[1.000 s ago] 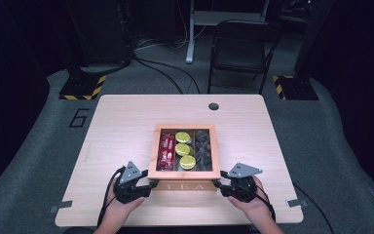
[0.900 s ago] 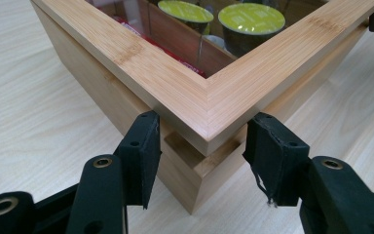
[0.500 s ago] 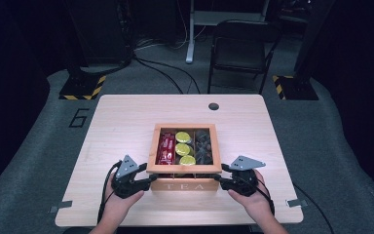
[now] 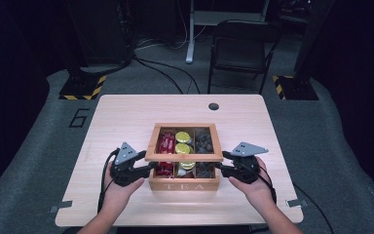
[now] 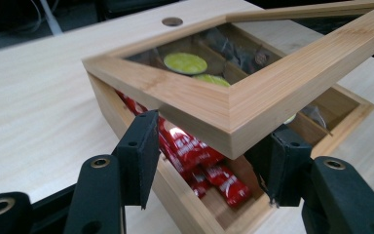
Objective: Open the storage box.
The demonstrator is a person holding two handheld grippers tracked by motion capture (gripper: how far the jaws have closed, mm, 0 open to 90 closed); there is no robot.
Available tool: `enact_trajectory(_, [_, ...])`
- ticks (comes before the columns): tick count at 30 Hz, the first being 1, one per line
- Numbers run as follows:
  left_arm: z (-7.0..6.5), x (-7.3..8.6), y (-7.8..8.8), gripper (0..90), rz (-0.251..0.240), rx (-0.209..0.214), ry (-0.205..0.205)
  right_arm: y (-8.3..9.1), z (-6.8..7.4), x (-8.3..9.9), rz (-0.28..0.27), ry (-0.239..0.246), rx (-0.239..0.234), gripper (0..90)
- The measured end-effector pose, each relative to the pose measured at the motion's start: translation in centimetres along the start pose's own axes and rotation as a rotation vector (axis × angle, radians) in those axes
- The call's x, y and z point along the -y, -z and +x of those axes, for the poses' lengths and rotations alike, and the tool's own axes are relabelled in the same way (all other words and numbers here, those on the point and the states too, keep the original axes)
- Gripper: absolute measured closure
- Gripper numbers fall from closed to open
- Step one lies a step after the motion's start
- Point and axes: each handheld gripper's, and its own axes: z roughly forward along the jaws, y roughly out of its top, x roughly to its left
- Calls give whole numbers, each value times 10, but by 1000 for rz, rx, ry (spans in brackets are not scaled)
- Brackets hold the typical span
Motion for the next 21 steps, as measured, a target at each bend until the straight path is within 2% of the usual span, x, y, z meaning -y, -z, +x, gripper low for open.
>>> enact_trajectory(4, [3, -10, 2, 463, -18, -4, -5, 3, -2, -10, -14, -10, 2, 510])
enact_trajectory(12, [10, -29, 4, 475, -27, -1, -13, 7, -7, -28, -18, 16, 15, 510])
enact_trajectory(17, [16, -44, 5, 489, -45, 0, 2, 8, -13, -43, -46, 23, 20, 512])
enact_trajectory(21, [19, -54, 5, 499, -64, -8, -2, 7, -17, -55, -61, 29, 27, 514])
